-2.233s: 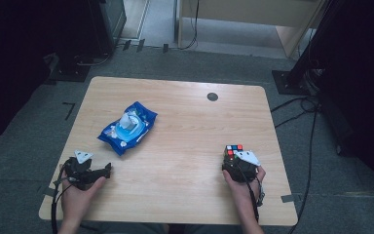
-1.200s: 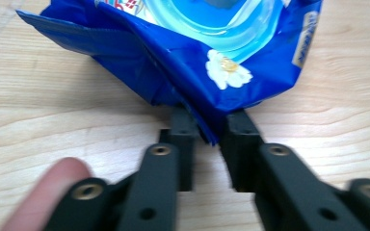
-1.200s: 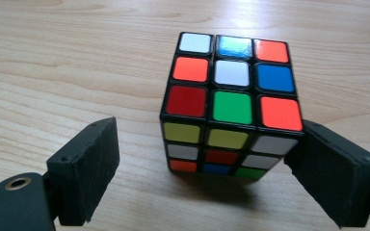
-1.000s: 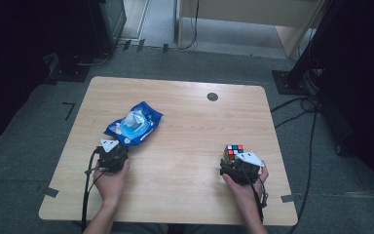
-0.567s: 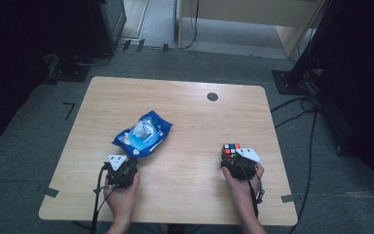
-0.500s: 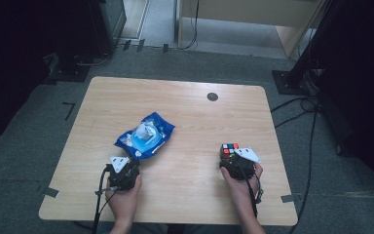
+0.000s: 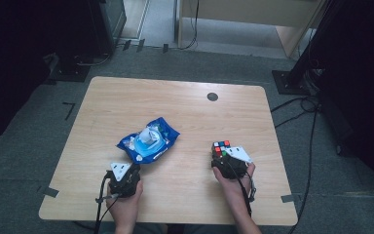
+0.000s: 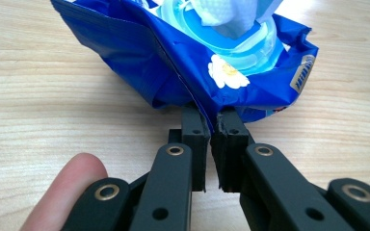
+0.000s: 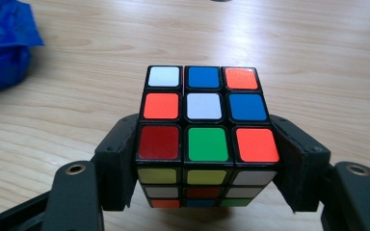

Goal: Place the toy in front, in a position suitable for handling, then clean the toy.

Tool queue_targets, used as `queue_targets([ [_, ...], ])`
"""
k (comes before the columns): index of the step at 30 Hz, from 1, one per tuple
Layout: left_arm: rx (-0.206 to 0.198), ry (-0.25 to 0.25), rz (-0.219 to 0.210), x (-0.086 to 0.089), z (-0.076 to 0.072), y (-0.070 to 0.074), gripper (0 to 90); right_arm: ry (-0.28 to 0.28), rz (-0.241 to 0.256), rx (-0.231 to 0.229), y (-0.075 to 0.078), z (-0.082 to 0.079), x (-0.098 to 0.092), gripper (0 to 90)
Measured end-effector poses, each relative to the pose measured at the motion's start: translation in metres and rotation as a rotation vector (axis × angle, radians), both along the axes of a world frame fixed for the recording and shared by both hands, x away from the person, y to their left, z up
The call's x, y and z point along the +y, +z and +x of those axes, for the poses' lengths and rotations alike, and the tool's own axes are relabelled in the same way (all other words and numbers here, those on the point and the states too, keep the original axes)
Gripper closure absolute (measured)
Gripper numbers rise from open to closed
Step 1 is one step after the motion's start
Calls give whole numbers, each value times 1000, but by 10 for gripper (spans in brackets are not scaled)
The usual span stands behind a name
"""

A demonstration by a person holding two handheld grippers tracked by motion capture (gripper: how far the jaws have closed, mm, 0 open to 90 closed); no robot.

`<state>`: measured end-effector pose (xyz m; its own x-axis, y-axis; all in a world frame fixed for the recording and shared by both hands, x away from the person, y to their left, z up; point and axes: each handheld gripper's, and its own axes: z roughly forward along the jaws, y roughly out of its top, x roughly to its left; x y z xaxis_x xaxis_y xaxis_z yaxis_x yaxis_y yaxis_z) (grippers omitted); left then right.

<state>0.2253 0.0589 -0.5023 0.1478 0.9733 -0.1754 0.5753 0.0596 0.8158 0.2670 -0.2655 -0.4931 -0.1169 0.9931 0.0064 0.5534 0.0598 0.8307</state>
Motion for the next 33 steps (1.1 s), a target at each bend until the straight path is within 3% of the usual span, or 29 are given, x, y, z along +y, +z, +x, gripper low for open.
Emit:
queue_targets([
  [5,5,-36,5,-4,-3,-1,845,31,4,18,-5,5,17,346],
  [8,24,-89,-1,-5,-2,-1,794,54,0,21,-7,6,26,345],
  [12,46,-135,9,-7,-3,0,444,66,0,25,-9,7,30,345],
  [18,-5,-228,-41,13,-3,23,255,66,10,26,-10,8,29,344],
  [23,-50,-243,-36,26,7,41,220,90,35,45,-11,9,27,182],
  [27,-62,-250,-38,35,25,50,216,100,39,33,-9,6,27,154],
  [33,6,-325,-8,36,61,51,248,101,36,13,-8,3,25,153],
])
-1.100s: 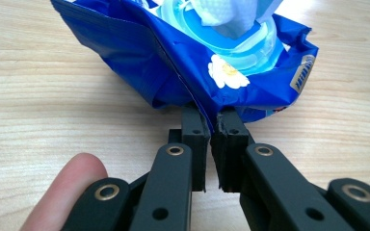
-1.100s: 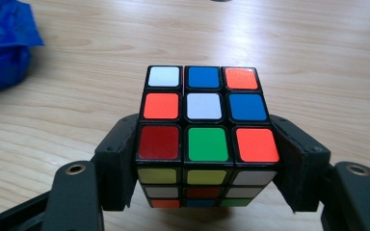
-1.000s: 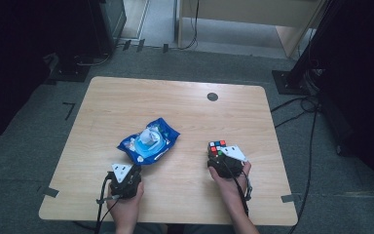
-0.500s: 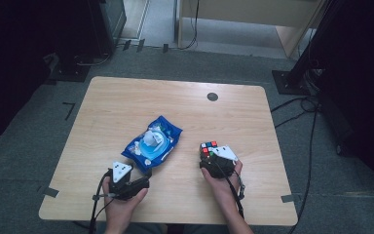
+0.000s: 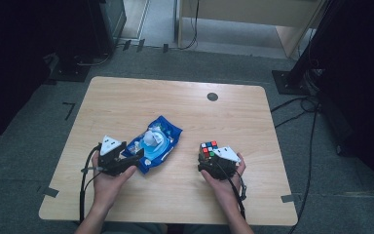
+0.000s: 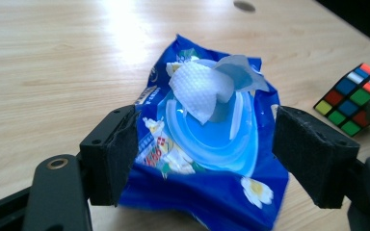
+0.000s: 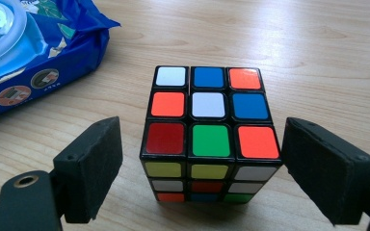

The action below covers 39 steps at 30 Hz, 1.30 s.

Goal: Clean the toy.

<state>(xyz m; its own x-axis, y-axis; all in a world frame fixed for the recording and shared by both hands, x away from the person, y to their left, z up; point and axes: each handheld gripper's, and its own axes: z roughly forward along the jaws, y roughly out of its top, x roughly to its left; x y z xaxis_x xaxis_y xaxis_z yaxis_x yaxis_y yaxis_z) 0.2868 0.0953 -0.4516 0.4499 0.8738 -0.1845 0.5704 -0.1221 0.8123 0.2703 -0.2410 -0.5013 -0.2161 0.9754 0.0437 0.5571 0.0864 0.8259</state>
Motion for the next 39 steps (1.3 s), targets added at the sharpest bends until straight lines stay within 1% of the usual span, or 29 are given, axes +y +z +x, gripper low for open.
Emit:
queue_targets([
  [3,8,-26,38,-5,14,-2,256,-1,7,2,0,0,-2,153],
  [4,11,-35,51,-6,18,-3,258,0,3,1,-1,0,-2,153],
  [7,39,-84,58,-12,29,-7,299,0,2,6,-2,-1,-2,153],
  [8,41,-99,84,-16,32,-9,299,0,1,7,-2,-1,-3,153],
  [9,35,-103,102,-18,34,-10,303,1,1,9,-2,-1,-3,153],
  [10,27,-113,130,-22,35,-12,323,1,1,9,-2,-1,-3,153],
  [11,25,-118,150,-24,36,-13,341,0,4,12,-2,-1,-3,153],
  [13,17,-98,218,-31,39,-15,350,-1,4,14,-3,-1,-4,154],
  [14,17,-91,232,-33,41,-15,364,-2,3,14,-3,0,-4,154],
  [16,32,-88,257,-37,46,-17,377,-2,-3,15,-4,0,-5,154],
  [17,38,-93,264,-39,48,-18,384,-2,-4,19,-5,-1,-6,154],
  [20,56,-119,312,-46,54,-21,422,-7,-4,22,-5,-1,-6,154],
  [22,45,-107,344,-50,57,-25,467,-5,-4,22,-5,-1,-6,154],
  [23,41,-100,342,-50,58,-25,514,-3,-7,21,-5,0,-6,155],
  [25,17,-80,325,-47,61,-25,612,-2,-6,24,-6,0,-5,155],
  [26,15,-74,309,-46,63,-25,635,-1,-5,26,-6,0,-4,155],
  [28,7,-66,283,-45,66,-23,651,4,-9,31,-6,0,-3,155],
  [31,-19,-63,219,-44,66,-18,676,7,-14,25,-7,1,-1,156],
  [32,-34,-58,202,-42,66,-15,712,8,-15,24,-7,1,-1,156],
  [33,-44,-52,165,-41,65,-12,734,9,-19,24,-7,1,-1,156],
  [35,-51,-57,127,-38,65,-9,761,5,-17,25,-7,1,-2,156],
  [36,-40,-64,91,-35,66,-8,769,7,-19,23,-7,1,-2,157],
  [37,-20,-73,46,-31,68,-7,781,5,-17,27,-7,1,-3,158],
  [38,-1,-71,-9,-26,70,-7,815,4,-16,28,-7,1,-3,158],
  [39,19,-69,-51,-22,72,-6,856,4,-16,28,-7,1,-3,158],
])
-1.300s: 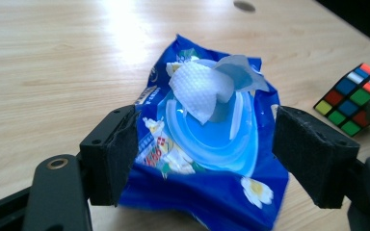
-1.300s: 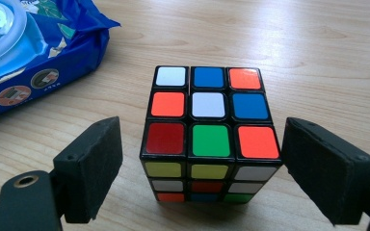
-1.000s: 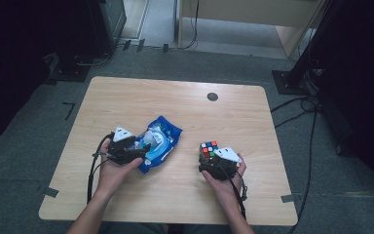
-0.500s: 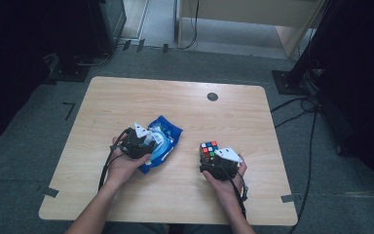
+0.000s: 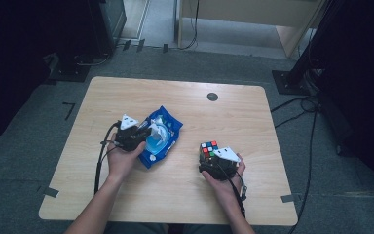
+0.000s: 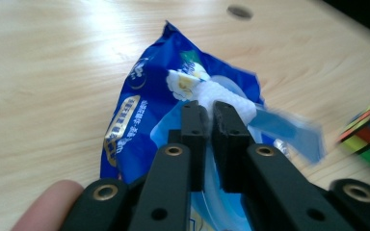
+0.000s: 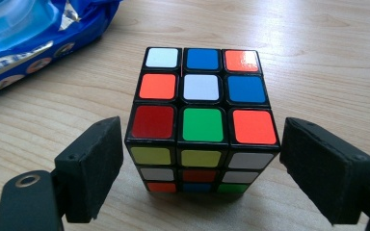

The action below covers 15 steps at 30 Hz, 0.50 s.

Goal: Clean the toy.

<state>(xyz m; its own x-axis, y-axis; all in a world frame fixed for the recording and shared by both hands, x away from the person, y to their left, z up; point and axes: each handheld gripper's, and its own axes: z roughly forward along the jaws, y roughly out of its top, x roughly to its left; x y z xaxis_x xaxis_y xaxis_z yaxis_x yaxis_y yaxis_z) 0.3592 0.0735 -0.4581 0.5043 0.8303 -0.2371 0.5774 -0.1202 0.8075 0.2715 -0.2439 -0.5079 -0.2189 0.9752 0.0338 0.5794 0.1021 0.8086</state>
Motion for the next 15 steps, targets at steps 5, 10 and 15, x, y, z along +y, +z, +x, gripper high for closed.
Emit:
queue_targets([
  [5,-7,46,-63,17,4,3,899,2,-2,-2,1,0,0,161],
  [10,-34,23,-39,16,1,3,787,2,-1,2,0,0,0,164],
  [15,-26,37,179,-3,0,-3,621,5,-4,10,-1,0,2,165],
])
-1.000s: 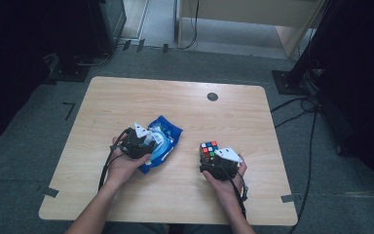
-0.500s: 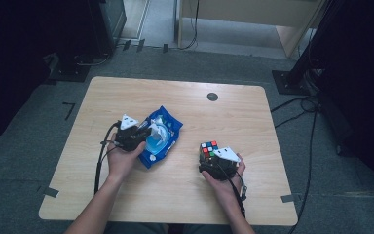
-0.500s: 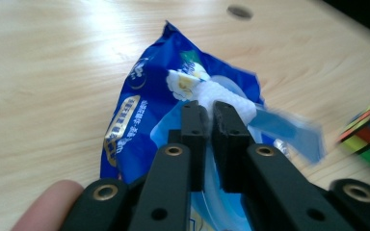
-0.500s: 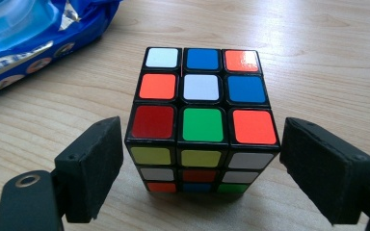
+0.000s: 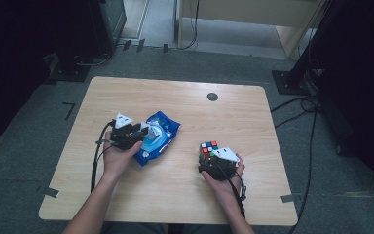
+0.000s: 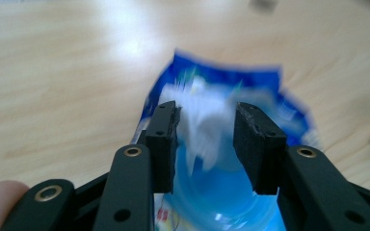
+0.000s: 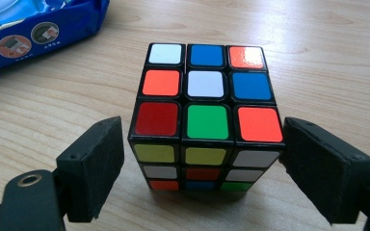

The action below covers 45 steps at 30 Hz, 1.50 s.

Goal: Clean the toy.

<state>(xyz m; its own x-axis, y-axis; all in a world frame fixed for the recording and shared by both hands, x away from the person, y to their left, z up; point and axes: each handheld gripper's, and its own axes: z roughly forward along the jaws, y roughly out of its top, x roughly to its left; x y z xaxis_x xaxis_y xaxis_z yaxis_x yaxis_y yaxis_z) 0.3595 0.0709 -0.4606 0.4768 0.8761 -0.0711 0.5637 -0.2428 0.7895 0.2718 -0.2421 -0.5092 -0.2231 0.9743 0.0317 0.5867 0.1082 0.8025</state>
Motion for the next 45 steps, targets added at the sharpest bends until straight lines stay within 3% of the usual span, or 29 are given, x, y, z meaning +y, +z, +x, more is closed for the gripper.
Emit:
queue_targets([
  [1,-18,-4,40,-3,-2,-2,656,1,1,0,0,0,0,165],
  [4,-52,-43,31,-3,-5,0,900,3,-1,3,-1,0,1,165],
  [8,-102,-52,-7,3,-9,11,900,-3,-1,6,-2,1,-2,166],
  [12,-196,-69,-112,15,-19,32,900,-8,0,5,-2,1,-3,167],
  [14,-243,-98,-193,22,-23,42,900,-8,-1,7,-2,2,-3,167],
  [18,-306,-95,-277,37,-27,56,900,-5,-1,6,-3,2,-2,167],
  [20,-317,-71,-275,44,-27,59,896,-4,-2,5,-2,1,-2,167],
  [23,-288,-47,-302,57,-30,56,880,-7,-3,2,-2,1,-2,167],
  [26,-232,-25,-251,63,-33,40,804,-12,0,2,-2,0,-3,167],
  [28,-204,19,-213,65,-37,29,659,-14,-2,2,-2,0,-4,167],
  [30,-192,60,-222,70,-42,21,530,-13,-3,5,-3,0,-3,167],
  [33,-194,84,-235,73,-47,20,426,-11,-5,8,-3,0,-3,167],
  [35,-232,61,-178,66,-55,22,393,-8,-9,6,-3,0,-1,167],
  [37,-230,40,-86,55,-56,20,380,-5,-13,8,-4,0,0,167],
  [38,-202,39,-43,50,-53,17,375,-5,-12,9,-5,0,1,167],
  [40,-107,66,6,42,-41,6,371,-8,-18,12,-5,1,4,169],
  [43,-16,106,-27,40,-27,-7,385,-25,-29,8,-6,1,6,189],
  [45,16,107,-42,39,-21,-11,432,-36,-24,4,-6,2,6,209],
])
